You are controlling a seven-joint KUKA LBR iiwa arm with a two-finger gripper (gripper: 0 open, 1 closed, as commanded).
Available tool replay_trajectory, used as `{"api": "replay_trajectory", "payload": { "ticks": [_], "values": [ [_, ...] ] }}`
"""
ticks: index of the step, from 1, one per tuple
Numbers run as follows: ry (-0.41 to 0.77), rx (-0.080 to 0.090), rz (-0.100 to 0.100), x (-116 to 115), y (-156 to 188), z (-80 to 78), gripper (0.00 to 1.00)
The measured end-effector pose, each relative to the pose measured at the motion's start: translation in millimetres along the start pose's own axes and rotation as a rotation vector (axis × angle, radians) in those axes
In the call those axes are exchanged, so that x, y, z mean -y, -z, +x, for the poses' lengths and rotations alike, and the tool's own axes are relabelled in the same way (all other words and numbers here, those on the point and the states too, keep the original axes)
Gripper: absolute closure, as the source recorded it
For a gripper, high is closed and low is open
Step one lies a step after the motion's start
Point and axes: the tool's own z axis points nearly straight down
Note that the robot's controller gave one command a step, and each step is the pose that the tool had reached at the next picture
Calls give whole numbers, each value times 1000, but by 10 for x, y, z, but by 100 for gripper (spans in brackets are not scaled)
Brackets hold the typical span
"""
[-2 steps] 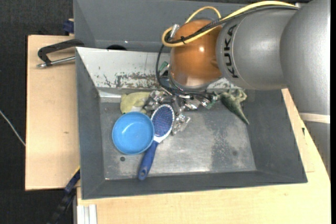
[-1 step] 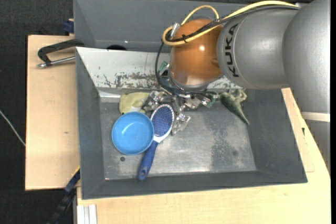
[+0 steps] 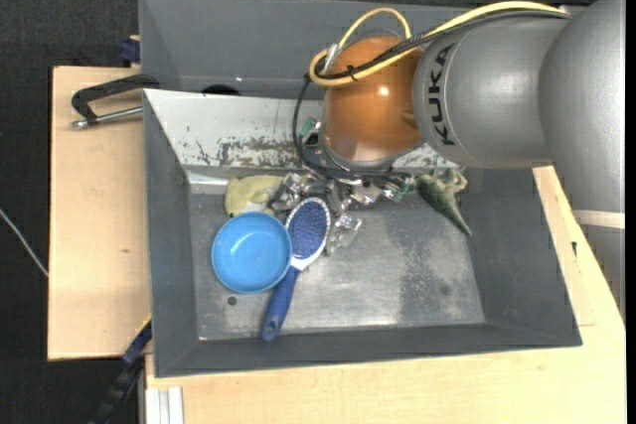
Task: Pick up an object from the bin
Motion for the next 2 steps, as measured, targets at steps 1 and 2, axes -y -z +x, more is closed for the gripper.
{"api": "replay_trajectory", "payload": {
  "ticks": [1, 2],
  "values": [
    [2, 0, 1, 5, 19, -6, 100],
    [43, 3, 3, 197, 1463, 209, 100]
  ]
}}
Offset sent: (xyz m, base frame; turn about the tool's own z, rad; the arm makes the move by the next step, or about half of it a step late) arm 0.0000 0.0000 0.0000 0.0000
